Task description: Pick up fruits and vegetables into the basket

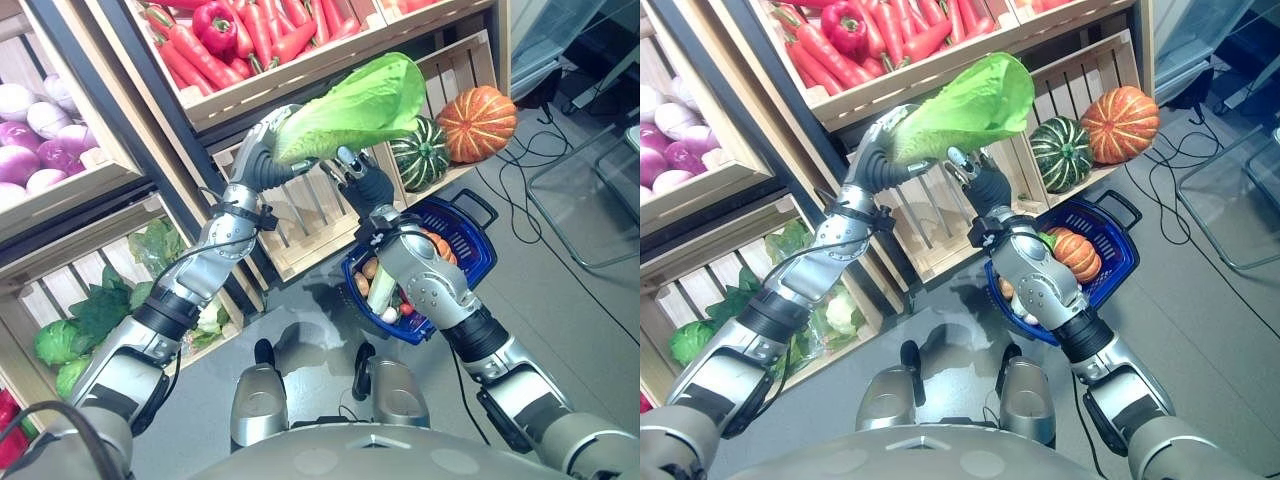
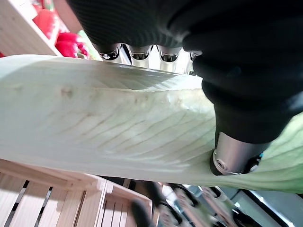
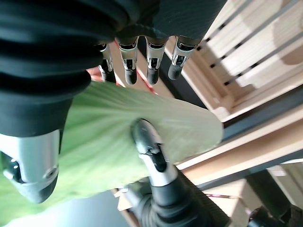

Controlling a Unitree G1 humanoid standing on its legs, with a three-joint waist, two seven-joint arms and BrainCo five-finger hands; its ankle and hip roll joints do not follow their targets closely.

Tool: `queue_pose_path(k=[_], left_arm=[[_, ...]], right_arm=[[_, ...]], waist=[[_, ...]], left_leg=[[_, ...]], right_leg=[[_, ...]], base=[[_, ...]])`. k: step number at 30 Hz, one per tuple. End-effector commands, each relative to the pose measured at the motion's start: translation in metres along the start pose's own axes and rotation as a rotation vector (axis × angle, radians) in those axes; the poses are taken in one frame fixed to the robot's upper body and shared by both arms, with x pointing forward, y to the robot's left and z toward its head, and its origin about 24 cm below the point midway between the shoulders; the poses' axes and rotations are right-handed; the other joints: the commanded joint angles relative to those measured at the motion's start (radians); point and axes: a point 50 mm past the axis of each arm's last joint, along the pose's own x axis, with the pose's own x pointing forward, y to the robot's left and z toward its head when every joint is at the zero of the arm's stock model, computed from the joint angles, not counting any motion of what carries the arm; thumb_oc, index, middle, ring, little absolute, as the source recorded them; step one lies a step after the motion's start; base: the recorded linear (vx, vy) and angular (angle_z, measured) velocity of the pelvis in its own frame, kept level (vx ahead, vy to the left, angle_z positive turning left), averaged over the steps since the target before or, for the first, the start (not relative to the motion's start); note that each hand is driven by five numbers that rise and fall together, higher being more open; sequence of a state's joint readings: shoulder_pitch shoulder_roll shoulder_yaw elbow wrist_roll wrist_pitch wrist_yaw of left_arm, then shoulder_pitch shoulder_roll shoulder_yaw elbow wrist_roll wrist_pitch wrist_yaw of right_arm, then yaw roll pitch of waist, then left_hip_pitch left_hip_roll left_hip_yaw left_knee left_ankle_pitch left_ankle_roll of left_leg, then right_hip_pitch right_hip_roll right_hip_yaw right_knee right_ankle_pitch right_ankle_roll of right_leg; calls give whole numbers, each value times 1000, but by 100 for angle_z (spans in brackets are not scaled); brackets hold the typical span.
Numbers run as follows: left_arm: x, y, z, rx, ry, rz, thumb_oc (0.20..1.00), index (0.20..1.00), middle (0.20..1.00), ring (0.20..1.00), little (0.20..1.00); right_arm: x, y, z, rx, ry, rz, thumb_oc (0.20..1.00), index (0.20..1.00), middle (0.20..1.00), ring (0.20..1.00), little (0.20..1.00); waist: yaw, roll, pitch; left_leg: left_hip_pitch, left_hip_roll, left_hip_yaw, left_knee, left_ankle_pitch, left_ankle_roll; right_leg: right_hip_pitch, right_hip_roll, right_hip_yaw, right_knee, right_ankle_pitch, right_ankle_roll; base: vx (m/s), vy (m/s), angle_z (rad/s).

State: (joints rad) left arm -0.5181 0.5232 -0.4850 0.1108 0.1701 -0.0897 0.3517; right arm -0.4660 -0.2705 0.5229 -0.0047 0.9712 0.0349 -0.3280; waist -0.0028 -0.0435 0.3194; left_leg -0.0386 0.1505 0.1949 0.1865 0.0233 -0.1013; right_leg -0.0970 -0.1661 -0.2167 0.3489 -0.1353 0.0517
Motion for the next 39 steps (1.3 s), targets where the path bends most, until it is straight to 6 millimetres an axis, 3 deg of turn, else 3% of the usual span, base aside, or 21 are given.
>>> queue_pose_path(k=[1,11,18,19,20,27,28,29,30,34,36,39], left_arm=[[8,-4,32,42,-159,-24,200,200,200,200,200],[9,-21,36,188,-159,-93,200,200,200,200,200],[6,-35,32,338,-131,-195,200,200,200,200,200],[4,-37,31,354,-131,-205,200,200,200,200,200],[2,-40,30,375,-130,-218,200,200,200,200,200],[-8,-58,27,374,-115,-299,200,200,200,200,200],[-10,-60,24,348,-89,-308,288,288,288,288,288],[-12,-62,21,322,-58,-316,708,708,708,708,708],[-14,-64,15,286,-10,-328,1000,1000,1000,1000,1000],[-21,-64,-4,181,129,-312,1000,1000,1000,1000,1000],[-31,-51,-26,145,214,-243,1000,1000,1000,1000,1000],[-40,-35,-41,114,268,-185,1000,1000,1000,1000,1000]], right_arm=[[4,21,7,32,-40,30,1000,1000,1000,1000,1000],[9,14,-8,27,25,-65,1000,1000,1000,1000,1000],[12,17,3,-14,-47,-76,1000,1000,1000,1000,1000],[13,18,5,-29,-59,-68,947,947,947,947,947],[14,18,6,-40,-70,-65,200,200,200,200,200],[13,21,29,13,-211,13,200,200,200,200,200],[12,20,32,17,-227,15,200,200,200,200,200],[12,19,35,14,-245,11,200,200,200,200,200],[11,16,40,4,-277,5,200,200,200,200,200],[9,5,56,-53,-363,-34,200,200,200,200,200],[0,-14,82,-134,-471,-94,200,200,200,200,200],[-12,-30,102,-195,-556,-145,200,200,200,200,200]], waist=[[-9,-9,-47],[-8,-4,-66],[-6,-2,-71],[-6,-1,-71],[-6,-1,-70],[-4,-2,-51],[-5,-3,-47],[-5,-2,-43],[-6,-2,-34],[-10,4,-1],[-16,10,43],[-22,19,76]], left_leg=[[34,-34,31,63,-165,60],[68,-36,36,32,-165,61],[80,-35,38,21,-166,61],[80,-35,38,21,-167,62],[81,-35,38,21,-168,62],[70,-28,40,33,-173,62],[67,-27,40,35,-173,62],[64,-26,40,38,-173,62],[58,-26,40,43,-173,62],[35,-22,37,57,-172,61],[4,-20,37,68,-166,60],[-29,-19,34,80,-158,58]], right_leg=[[78,-11,33,-140,56,51],[106,-14,31,-164,60,63],[115,-17,24,-172,60,70],[115,-17,24,-171,60,71],[115,-18,23,-171,59,72],[104,-19,20,-160,55,74],[101,-20,19,-158,55,75],[97,-20,19,-155,56,75],[91,-20,19,-149,56,76],[65,-19,20,-130,54,74],[34,-17,19,-112,52,68],[-1,-15,18,-89,49,59]], base=[[30,10,-4],[4,2,-1],[0,0,0],[0,0,0],[0,0,0],[-17,-25,1],[-35,-44,2],[-54,-48,2],[-52,-40,2],[-119,-40,2],[-216,-37,3],[-183,-19,2]])
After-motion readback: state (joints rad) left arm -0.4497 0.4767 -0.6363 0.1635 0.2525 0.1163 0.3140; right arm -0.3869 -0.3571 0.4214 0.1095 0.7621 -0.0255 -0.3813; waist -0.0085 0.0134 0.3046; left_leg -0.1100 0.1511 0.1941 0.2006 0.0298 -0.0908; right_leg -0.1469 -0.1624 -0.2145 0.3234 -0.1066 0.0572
